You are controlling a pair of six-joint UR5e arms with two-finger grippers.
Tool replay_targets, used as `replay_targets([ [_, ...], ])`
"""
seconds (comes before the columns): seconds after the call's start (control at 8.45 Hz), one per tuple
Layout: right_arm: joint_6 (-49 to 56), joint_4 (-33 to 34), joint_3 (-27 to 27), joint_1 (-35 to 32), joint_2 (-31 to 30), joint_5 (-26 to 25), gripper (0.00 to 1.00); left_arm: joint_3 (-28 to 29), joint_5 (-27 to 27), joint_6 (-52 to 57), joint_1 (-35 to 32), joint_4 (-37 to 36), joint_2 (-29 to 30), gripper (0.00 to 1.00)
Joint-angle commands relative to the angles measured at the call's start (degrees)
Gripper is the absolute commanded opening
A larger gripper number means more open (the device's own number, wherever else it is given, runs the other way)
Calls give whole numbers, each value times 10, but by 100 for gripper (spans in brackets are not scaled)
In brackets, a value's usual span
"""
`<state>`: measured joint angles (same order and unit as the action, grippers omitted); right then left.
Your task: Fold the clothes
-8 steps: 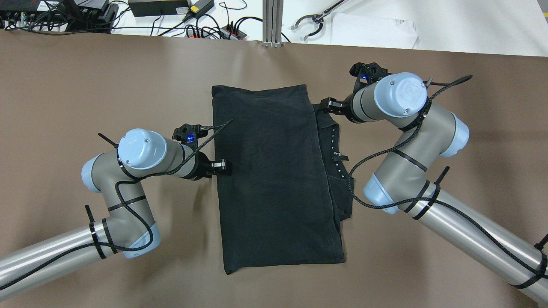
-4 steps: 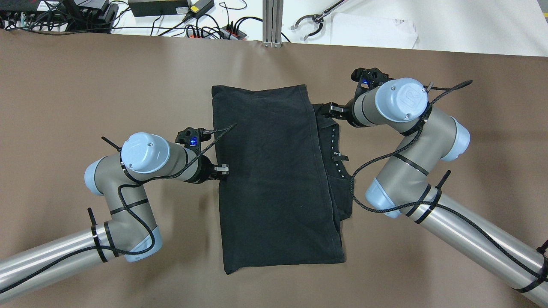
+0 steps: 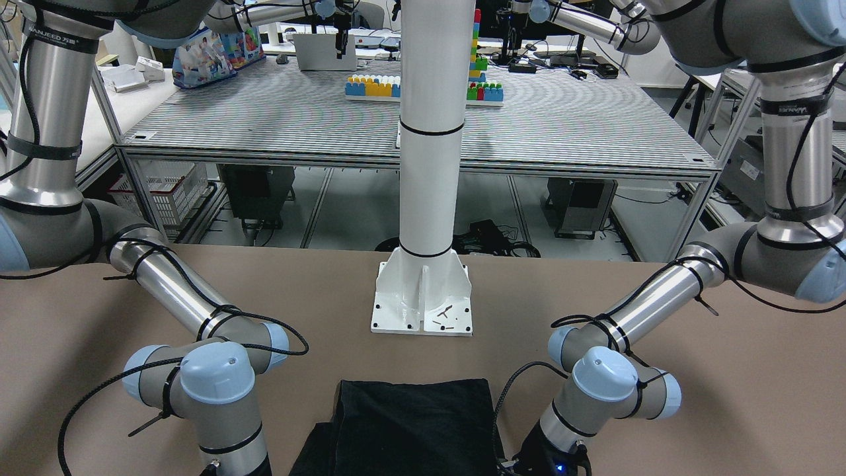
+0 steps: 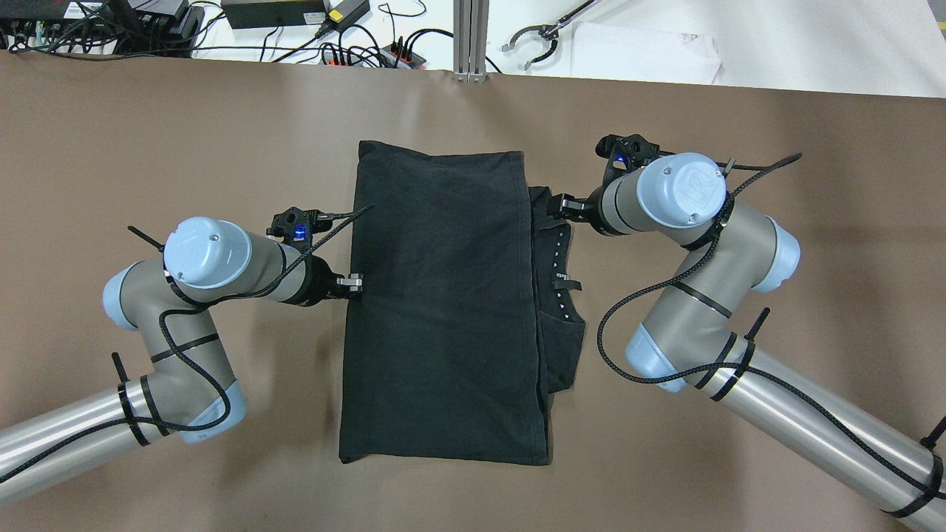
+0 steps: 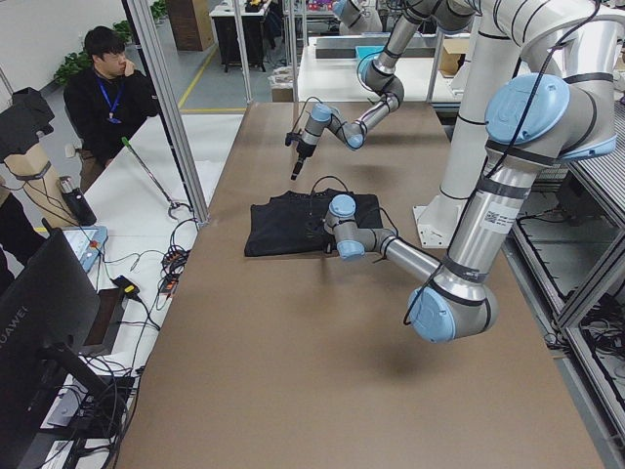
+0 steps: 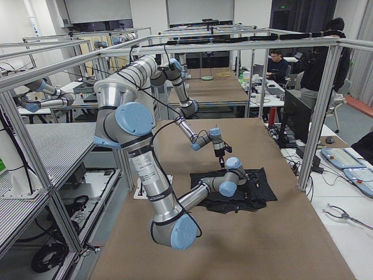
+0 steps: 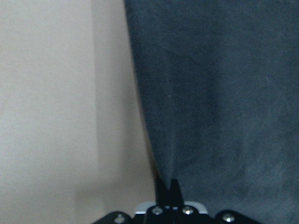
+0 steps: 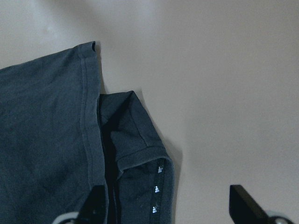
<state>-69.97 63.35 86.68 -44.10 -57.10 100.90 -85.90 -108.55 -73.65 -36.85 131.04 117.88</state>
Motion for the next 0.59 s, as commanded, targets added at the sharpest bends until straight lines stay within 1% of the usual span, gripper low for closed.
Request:
replay_targets([
  [0.0, -1, -2, 9, 12, -2, 0, 94, -1, -12, 30, -22, -1, -7, 0],
  [0.12, -1, -2, 9, 16, -1, 0, 94, -1, -13, 43, -29, 0, -11, 0],
  [0.24, -1, -2, 9, 18, -1, 0, 94, -6, -8, 43, -30, 1, -17, 98],
  [0.47, -31, -2, 30, 29, -3, -1, 94, -51, -11, 29, -31, 0, -40, 100],
])
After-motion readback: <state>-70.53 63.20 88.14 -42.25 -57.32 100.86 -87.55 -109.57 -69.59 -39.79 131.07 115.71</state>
